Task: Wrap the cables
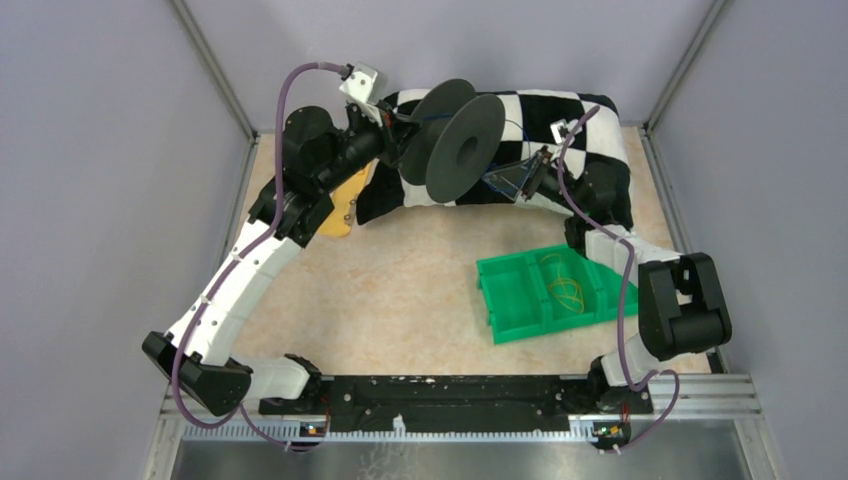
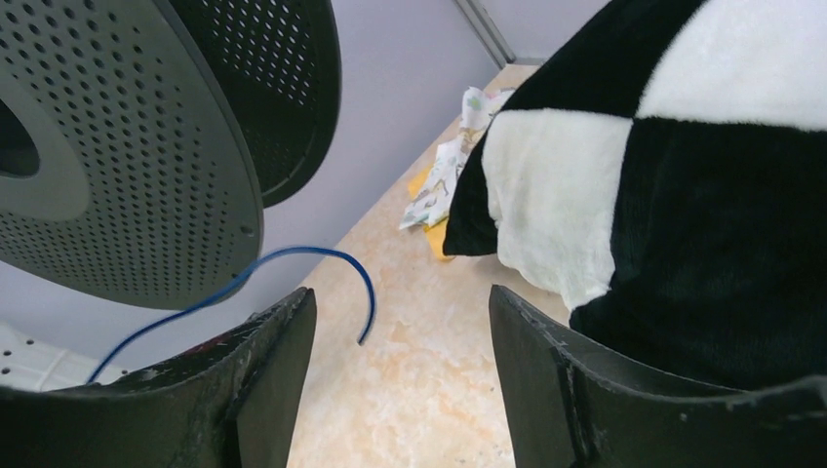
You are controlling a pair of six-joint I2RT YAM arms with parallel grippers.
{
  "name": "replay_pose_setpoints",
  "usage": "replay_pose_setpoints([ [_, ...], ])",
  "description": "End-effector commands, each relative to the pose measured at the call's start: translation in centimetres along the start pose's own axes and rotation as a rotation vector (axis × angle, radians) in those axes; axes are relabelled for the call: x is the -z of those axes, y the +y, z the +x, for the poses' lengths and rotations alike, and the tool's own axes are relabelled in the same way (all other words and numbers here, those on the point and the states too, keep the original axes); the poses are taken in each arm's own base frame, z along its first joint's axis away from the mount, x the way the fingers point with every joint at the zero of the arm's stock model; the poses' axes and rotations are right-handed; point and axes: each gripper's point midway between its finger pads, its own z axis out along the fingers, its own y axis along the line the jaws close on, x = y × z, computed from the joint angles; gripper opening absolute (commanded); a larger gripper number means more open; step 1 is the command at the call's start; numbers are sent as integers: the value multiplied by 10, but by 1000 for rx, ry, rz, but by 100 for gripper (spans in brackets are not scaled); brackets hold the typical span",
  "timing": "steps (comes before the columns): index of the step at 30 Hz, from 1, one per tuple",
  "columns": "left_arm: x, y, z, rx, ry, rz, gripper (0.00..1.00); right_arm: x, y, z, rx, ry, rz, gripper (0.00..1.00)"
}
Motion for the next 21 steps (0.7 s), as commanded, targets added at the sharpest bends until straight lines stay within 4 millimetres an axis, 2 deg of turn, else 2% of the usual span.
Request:
replay_pose_setpoints([
  [1,14,-12,-51,-16,-160,37,0,-7,25,-31,83,-59,-105,59],
  [6,13,-13,-53,-22,-158,42,0,-7,30,-36,91,-67,-110,47],
  [8,12,-14,-53,-20,-156,44,0,-7,30,-38,90,-74,-103,38],
  [9,12,-14,-53,-19,-155,47,0,-7,30,-38,90,-79,-100,29],
  [11,12,-12,-52,-19,-154,37,0,-6,28,-37,90,-81,-94,5],
  [12,12,-11,-52,-18,-154,30,0,-6,27,-36,85,-79,-88,0],
  [16,11,-6,-53,-5,-162,7,0,0,13,-18,47,-56,-41,0],
  [21,11,1,-64,44,-220,-41,0,16,-1,18,-27,-28,29,0],
])
